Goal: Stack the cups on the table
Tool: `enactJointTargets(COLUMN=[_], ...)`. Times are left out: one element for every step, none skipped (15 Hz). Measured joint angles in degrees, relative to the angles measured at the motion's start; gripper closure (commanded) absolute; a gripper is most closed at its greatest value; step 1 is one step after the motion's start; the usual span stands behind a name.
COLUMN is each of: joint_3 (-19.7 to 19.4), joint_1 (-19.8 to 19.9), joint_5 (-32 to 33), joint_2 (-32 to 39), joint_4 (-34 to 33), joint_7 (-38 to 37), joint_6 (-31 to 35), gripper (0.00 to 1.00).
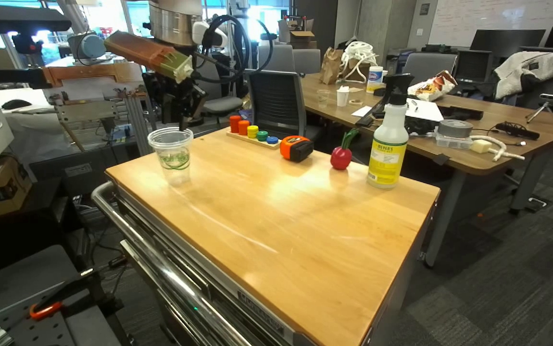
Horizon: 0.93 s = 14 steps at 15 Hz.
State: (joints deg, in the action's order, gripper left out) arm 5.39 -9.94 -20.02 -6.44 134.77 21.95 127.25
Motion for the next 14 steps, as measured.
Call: enactJointTargets(joint_3=[0.0,0.0,0.0,0.0,0.0,-0.1,-0.2,-0.4,-0.6,-0.9,-1.2,-1.6,-2.1,-2.6], joint_1=[0.0,0.0,0.1,0.2,0.5,0.8,1.2,1.6,2.1,2.6,3.2,3.8,4.4,4.8], joint_5=[0.0,0.0,0.6,1.9,3.8,6.0,7.6,8.8,9.8,10.7,11.4,11.9,11.9,11.9], joint_2=[0.0,0.0,0.0,0.0,0.0,-0.1,-0.1,-0.1,-0.1,-0.1,-0.1,-0.1,-0.1,-0.1], joint_4=[-0.2,-0.4,-0.7,-1.1,-1.4,-1.8,-2.3,-2.8,-3.5,-4.1,-4.9,-5.6,-6.4,-7.1], joint_7=[0.0,0.0,-0.2,-0.7,-1.8,-3.1,-4.0,-4.5,-4.9,-5.3,-5.6,-5.8,-5.8,-5.8], joint_6=[0.1,0.2,0.3,0.4,0.3,-0.1,-0.8,-1.9,-3.1,-4.3,-5.5,-6.9,-8.1,-9.1], gripper=[0.17,0.08,0.02,0.00,0.00,0.00,0.00,0.00,0.00,0.00,0.00,0.00,0.00,0.00])
